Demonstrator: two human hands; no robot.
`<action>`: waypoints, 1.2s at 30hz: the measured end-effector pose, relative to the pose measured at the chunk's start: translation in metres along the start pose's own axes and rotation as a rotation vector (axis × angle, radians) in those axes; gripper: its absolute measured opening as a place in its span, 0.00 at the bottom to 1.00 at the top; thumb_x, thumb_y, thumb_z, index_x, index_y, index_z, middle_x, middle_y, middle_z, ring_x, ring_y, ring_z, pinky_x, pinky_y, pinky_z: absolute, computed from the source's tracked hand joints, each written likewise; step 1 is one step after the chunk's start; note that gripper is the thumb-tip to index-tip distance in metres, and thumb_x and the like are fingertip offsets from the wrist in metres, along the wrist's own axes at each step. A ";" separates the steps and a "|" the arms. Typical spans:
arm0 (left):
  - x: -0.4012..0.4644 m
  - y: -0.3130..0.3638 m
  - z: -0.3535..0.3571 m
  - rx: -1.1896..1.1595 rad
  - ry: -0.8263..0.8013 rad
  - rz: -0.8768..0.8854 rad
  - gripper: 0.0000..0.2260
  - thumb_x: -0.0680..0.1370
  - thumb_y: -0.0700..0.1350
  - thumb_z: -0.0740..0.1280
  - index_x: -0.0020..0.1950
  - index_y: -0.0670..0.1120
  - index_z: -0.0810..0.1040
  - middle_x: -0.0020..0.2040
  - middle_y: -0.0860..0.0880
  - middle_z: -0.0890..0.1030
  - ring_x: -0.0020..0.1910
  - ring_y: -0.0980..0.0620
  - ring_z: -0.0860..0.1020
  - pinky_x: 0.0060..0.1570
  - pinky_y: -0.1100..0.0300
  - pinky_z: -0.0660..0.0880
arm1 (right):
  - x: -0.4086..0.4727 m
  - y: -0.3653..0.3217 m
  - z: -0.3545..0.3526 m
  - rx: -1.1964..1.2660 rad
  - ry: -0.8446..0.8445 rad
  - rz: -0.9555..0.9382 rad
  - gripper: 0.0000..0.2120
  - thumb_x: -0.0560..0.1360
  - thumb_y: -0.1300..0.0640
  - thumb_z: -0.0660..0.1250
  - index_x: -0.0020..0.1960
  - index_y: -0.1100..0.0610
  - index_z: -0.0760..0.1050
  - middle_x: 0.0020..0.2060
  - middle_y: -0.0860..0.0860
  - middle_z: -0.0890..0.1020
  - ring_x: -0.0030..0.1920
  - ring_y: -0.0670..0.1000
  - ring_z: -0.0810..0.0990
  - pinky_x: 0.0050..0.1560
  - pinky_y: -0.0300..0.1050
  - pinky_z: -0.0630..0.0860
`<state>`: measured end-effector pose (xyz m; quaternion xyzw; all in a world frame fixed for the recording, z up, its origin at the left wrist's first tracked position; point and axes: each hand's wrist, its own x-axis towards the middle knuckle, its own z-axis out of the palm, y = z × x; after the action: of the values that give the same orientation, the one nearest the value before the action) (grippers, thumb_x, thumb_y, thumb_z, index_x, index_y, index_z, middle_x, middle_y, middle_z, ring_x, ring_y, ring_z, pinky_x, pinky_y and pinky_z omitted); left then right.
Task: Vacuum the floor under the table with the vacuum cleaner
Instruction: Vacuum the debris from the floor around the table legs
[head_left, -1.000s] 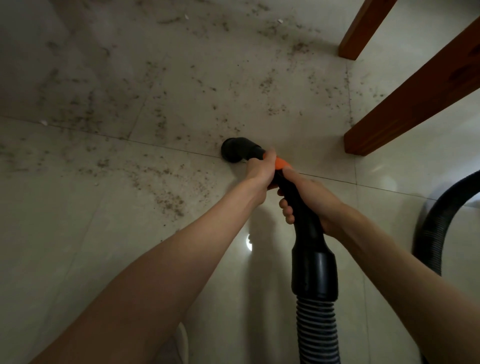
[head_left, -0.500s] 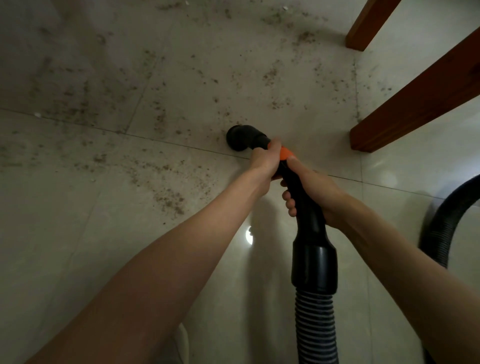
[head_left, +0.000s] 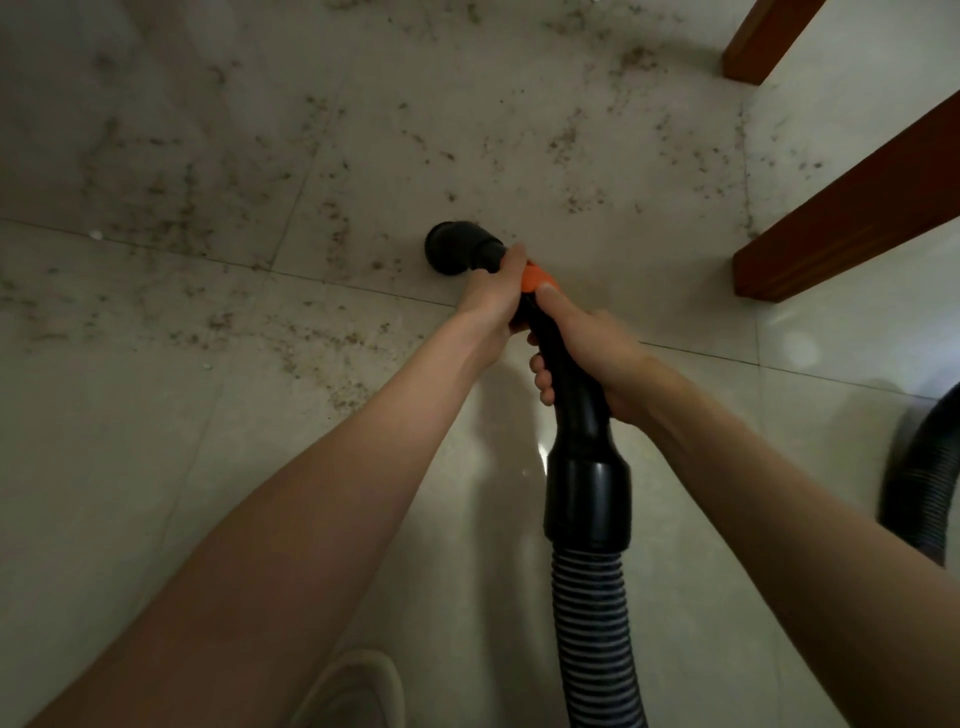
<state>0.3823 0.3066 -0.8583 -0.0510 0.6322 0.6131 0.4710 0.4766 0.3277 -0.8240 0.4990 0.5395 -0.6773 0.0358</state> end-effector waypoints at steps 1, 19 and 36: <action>0.002 0.002 -0.003 -0.014 0.004 0.000 0.13 0.81 0.48 0.60 0.39 0.44 0.66 0.37 0.46 0.73 0.35 0.51 0.74 0.35 0.59 0.73 | 0.002 -0.002 0.003 0.003 0.000 -0.006 0.19 0.80 0.45 0.59 0.45 0.62 0.70 0.24 0.54 0.74 0.22 0.50 0.73 0.23 0.40 0.73; -0.013 -0.022 0.030 0.090 -0.049 -0.022 0.09 0.81 0.48 0.59 0.51 0.42 0.70 0.37 0.47 0.73 0.33 0.53 0.73 0.27 0.64 0.71 | -0.022 0.020 -0.027 0.115 0.055 0.042 0.20 0.79 0.43 0.59 0.43 0.60 0.71 0.26 0.53 0.73 0.22 0.49 0.72 0.22 0.39 0.72; 0.008 -0.020 0.065 0.203 -0.131 -0.055 0.20 0.80 0.51 0.60 0.64 0.36 0.69 0.47 0.43 0.75 0.38 0.49 0.75 0.37 0.59 0.74 | -0.010 0.018 -0.055 0.169 0.090 0.041 0.21 0.79 0.42 0.58 0.45 0.60 0.71 0.26 0.52 0.73 0.23 0.48 0.72 0.22 0.39 0.72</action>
<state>0.4253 0.3589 -0.8656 0.0197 0.6573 0.5347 0.5307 0.5270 0.3581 -0.8248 0.5411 0.4710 -0.6965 -0.0169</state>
